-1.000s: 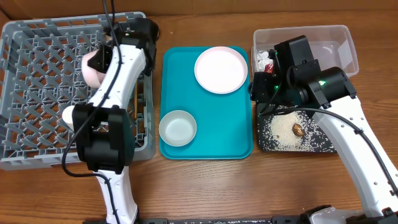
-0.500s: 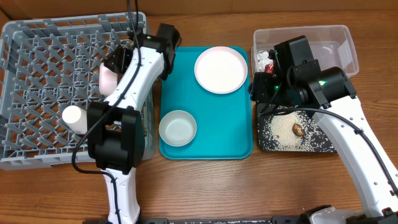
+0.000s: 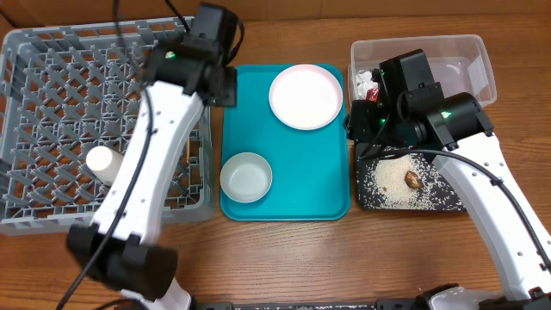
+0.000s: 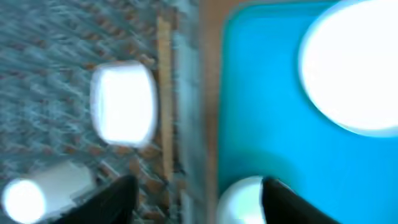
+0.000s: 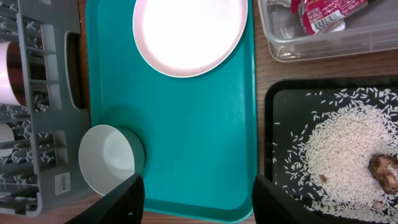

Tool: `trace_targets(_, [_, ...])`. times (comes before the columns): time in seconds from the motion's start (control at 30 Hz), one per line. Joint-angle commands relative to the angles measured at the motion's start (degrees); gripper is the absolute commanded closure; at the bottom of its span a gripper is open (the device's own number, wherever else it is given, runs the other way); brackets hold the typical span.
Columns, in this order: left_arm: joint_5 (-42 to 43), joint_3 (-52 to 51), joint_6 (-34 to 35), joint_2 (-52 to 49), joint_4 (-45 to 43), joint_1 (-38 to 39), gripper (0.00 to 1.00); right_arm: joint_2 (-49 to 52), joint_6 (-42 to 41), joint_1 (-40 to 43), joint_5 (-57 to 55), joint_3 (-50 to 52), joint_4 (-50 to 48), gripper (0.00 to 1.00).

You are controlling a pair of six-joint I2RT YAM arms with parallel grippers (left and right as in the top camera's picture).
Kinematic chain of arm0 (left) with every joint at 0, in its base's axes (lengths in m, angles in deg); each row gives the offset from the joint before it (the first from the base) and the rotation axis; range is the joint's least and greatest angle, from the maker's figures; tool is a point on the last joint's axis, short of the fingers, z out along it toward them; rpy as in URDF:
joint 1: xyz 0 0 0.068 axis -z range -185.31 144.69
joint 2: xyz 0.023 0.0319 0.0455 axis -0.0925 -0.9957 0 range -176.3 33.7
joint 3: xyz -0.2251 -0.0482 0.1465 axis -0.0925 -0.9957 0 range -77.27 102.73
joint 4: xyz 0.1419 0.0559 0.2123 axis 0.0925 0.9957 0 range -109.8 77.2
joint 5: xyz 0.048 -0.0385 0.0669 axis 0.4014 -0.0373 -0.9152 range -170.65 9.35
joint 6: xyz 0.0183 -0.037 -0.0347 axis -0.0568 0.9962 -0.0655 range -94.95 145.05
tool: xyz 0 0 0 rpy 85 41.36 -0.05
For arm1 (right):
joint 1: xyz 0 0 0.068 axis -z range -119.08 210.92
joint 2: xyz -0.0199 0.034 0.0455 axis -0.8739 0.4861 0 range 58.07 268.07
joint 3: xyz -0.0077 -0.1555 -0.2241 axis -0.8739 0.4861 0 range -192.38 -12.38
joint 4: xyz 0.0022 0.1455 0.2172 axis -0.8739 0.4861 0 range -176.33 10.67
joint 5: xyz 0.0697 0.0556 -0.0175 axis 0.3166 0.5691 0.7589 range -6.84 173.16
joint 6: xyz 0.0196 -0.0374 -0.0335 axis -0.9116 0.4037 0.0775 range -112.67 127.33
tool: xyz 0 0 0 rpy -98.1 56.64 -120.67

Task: Sort waste into correct bins and load items into the dishwasher
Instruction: 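Reach the left gripper to the white bowl and grasp its rim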

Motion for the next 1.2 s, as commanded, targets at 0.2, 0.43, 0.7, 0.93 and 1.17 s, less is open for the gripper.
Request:
trace_targets(0.2, [15.1, -15.0, 5.0, -0.4, 3.5, 0.1, 0.55, -0.3, -0.1, -0.2, -0.1, -0.8, -0.3, 0.43])
trace_targets(0.43, [10.0, -31.6, 8.4, -0.4, -7.9, 1.0, 0.65, -0.3, -0.1, -0.2, -0.1, -0.8, -0.5, 0.43])
trace_targets(0.7, [6.4, -41.6, 11.7, -0.4, -18.0, 1.2, 0.62, -0.3, -0.1, -0.2, -0.1, -0.7, -0.5, 0.42])
trace_targets(0.93, [19.1, -48.5, 8.6, -0.4, -27.5, 1.2, 0.76, -0.3, -0.1, -0.2, 0.0, -0.8, -0.4, 0.43])
trace_targets(1.17, [22.1, -47.2, 8.7, -0.2, -28.5, 1.2, 0.89, -0.3, -0.1, -0.2, -0.1, -0.7, -0.5, 0.43])
